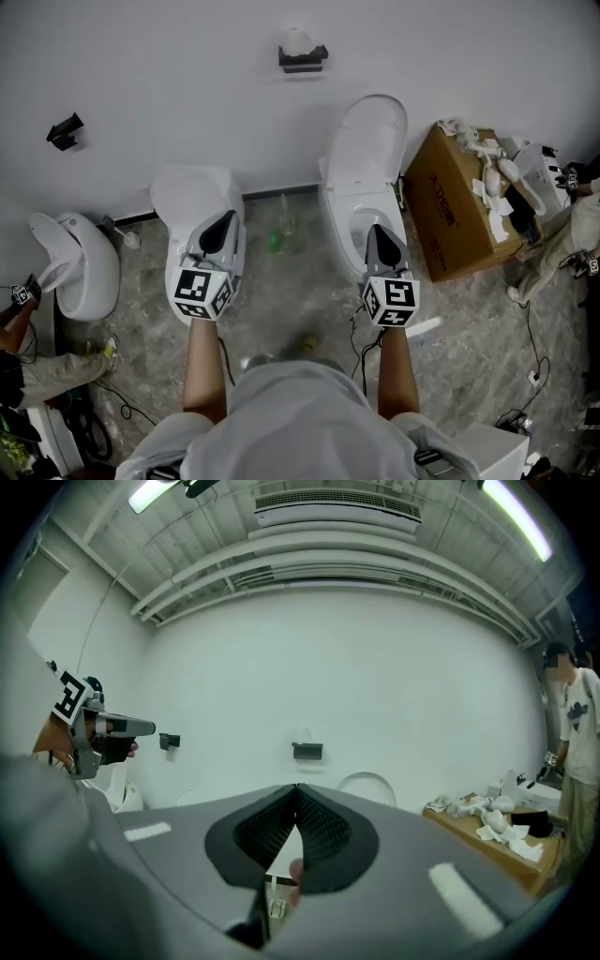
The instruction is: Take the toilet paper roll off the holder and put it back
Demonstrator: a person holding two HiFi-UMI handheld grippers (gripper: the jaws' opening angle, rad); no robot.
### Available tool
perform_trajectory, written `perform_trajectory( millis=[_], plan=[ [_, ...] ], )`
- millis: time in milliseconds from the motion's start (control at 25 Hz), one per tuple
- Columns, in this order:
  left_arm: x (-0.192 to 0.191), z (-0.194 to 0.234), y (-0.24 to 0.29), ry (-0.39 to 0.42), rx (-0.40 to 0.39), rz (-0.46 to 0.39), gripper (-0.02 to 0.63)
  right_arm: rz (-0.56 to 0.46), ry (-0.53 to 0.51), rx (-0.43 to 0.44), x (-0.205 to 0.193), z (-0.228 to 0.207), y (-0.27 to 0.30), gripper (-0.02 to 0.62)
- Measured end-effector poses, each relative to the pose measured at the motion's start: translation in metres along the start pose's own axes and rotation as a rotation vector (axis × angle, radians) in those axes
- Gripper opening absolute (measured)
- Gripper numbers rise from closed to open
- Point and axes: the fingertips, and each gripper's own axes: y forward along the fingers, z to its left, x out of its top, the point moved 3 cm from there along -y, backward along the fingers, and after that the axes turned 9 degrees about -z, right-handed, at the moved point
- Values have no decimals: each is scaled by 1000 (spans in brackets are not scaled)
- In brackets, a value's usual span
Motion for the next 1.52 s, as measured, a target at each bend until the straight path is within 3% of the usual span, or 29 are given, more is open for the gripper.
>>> perform_trajectory(
  millis=[440, 880, 1520],
  plan=[
    [4, -8, 53, 30, 37, -5, 0, -24, 22, 44, -2, -46, 44, 2],
    [-10, -8, 94, 44, 20, -22, 0, -31, 13, 58, -17, -67, 74, 3],
    [-49, 97, 206, 13, 15, -15, 0, -13, -14, 38, -33, -71, 224, 3]
  ],
)
